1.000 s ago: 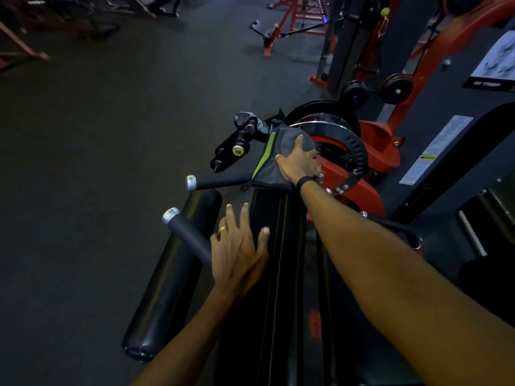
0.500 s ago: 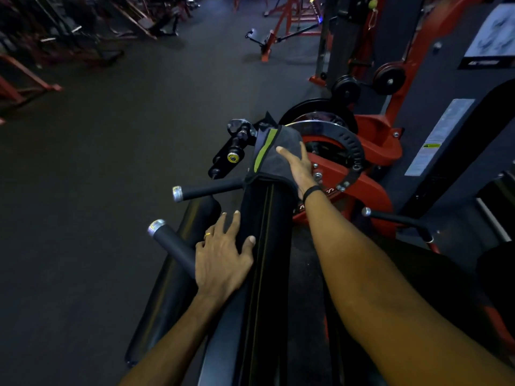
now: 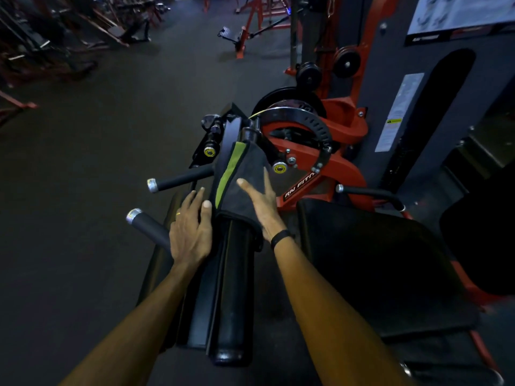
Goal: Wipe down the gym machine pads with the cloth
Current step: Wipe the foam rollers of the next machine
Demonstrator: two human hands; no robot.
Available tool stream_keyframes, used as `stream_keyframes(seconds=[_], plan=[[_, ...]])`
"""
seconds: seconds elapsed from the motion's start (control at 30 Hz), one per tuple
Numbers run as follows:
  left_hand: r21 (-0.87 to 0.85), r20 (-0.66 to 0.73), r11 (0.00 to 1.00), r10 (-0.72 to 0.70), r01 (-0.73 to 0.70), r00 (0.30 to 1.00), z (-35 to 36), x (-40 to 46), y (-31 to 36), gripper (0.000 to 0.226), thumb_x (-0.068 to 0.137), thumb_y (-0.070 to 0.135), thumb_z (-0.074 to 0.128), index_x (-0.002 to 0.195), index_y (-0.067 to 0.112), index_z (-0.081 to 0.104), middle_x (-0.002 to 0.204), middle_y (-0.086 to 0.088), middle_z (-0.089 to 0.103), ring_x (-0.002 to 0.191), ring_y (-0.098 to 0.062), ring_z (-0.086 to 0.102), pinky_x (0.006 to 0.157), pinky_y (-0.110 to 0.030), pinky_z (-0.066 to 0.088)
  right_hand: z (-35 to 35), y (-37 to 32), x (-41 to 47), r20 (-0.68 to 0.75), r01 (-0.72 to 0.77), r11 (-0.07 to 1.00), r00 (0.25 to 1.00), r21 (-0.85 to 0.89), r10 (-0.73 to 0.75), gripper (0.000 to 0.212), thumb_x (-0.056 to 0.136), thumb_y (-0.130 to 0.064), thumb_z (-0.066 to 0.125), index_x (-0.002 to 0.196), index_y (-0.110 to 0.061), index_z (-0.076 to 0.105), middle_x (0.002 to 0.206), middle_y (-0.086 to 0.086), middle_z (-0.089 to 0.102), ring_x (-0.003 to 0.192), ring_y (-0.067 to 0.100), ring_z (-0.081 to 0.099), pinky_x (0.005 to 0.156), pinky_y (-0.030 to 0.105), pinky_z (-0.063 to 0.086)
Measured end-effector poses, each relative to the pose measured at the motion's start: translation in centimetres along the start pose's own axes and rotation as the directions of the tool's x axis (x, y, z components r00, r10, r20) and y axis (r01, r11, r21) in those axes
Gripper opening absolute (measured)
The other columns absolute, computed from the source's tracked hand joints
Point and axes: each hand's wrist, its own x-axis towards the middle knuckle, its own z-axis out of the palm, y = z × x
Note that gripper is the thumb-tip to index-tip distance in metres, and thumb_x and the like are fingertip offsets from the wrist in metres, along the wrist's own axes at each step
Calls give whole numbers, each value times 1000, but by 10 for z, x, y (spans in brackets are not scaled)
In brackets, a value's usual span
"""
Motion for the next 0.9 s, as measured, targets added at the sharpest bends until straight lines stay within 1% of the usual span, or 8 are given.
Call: stream_keyframes(seconds=[0.13, 0.2, 0.27, 0.43, 0.53, 0.6, 0.77, 0.9], plan=[[-161, -78, 987, 4, -17, 997, -1, -5, 1, 63, 97, 51, 26, 147, 22, 50, 153, 1, 47, 142, -17, 40, 112, -34, 28, -2, 11, -42, 6, 22, 999, 1000, -44, -22, 91, 87, -33, 77, 159, -35, 20, 160, -6, 29, 132, 1, 34, 97, 13, 37], [-187, -98, 982, 2, -20, 995, -2, -5, 0, 59, 98, 50, 29, 146, 23, 51, 151, 2, 50, 140, -17, 42, 110, -32, 29, -1, 19, -59, 7, 39, 997, 999, -63, -39, 95, 84, -37, 79, 158, -38, 20, 162, -6, 24, 140, 4, 32, 112, 24, 37], [-213, -110, 976, 8, -31, 994, -2, -7, 0, 57, 99, 51, 31, 144, 24, 53, 148, 3, 52, 137, -16, 45, 105, -26, 28, -1, 26, -77, 20, 36, 996, 999, -83, -35, 98, 81, -42, 81, 157, -41, 20, 164, -7, 22, 144, 8, 31, 117, 33, 35], [-299, -131, 951, 34, -72, 991, -5, -8, -6, 60, 97, 57, 32, 140, 24, 58, 143, 4, 58, 132, -16, 50, 104, -26, 33, -5, 32, -126, 41, 17, 994, 999, -110, -13, 95, 84, -36, 80, 157, -42, 19, 157, -14, 29, 137, 3, 37, 99, 14, 43], [-341, -109, 937, 39, -74, 993, -9, -13, -3, 57, 98, 53, 34, 139, 21, 60, 142, 0, 59, 130, -16, 50, 100, -19, 31, -7, 35, -153, 41, -16, 994, 999, -112, 20, 95, 83, -36, 81, 156, -44, 20, 157, -4, 39, 135, 12, 47, 109, 34, 46], [-399, -77, 914, 45, -72, 996, -12, -19, -4, 59, 98, 52, 34, 138, 18, 60, 142, -2, 59, 130, -13, 49, 101, -15, 30, -7, 34, -173, 34, -26, 988, 999, -151, 32, 93, 85, -34, 79, 157, -43, 20, 155, -4, 41, 135, 11, 48, 110, 34, 46], [-502, -17, 859, 111, -105, 994, -23, -54, -18, 67, 98, 55, 31, 141, 10, 55, 145, -5, 55, 136, -15, 46, 116, -32, 31, -4, 30, -215, -1, -13, 960, 1000, -281, 13, 90, 87, -33, 77, 157, -42, 20, 155, -8, 39, 137, 7, 42, 99, 14, 41], [-487, 76, 868, 148, -93, 986, -29, -76, -29, 68, 101, 60, 24, 148, 17, 48, 152, -1, 48, 142, -14, 39, 120, -44, 29, 8, 28, -239, -78, -30, 903, 997, -430, -3, 97, 78, -53, 78, 154, -50, 18, 160, -4, 34, 143, 13, 37, 114, 36, 39]])
